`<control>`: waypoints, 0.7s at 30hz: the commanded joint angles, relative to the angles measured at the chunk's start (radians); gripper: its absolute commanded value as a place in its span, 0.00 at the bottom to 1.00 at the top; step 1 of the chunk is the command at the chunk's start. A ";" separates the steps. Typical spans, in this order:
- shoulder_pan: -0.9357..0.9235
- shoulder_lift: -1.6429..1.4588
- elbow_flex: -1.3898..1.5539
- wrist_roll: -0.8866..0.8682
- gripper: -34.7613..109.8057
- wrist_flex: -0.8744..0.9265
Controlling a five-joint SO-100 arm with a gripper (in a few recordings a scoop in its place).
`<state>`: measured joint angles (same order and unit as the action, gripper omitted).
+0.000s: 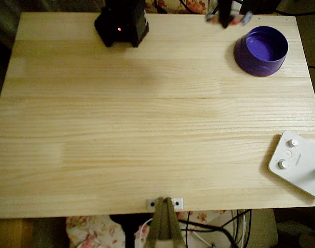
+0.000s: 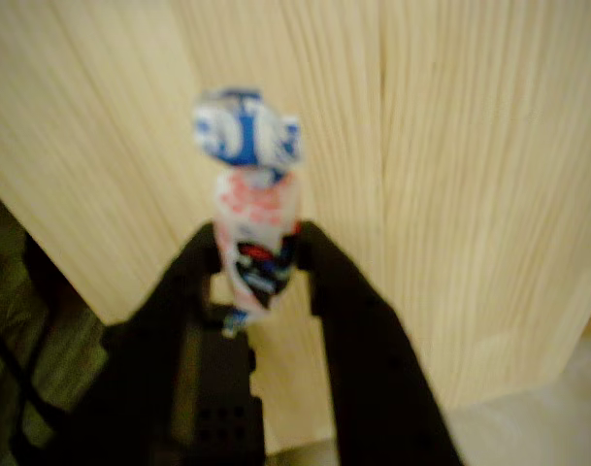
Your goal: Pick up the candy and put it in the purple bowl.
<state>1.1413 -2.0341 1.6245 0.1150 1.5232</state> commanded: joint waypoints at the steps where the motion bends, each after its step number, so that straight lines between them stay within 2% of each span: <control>1: 0.077 0.012 -0.166 -0.002 0.27 0.015; 10: 0.176 0.164 -0.291 -0.011 0.27 -0.008; 21: 0.190 0.350 -0.396 -0.011 0.27 -0.071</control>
<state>1.3085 -1.6812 1.3407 0.0936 1.4696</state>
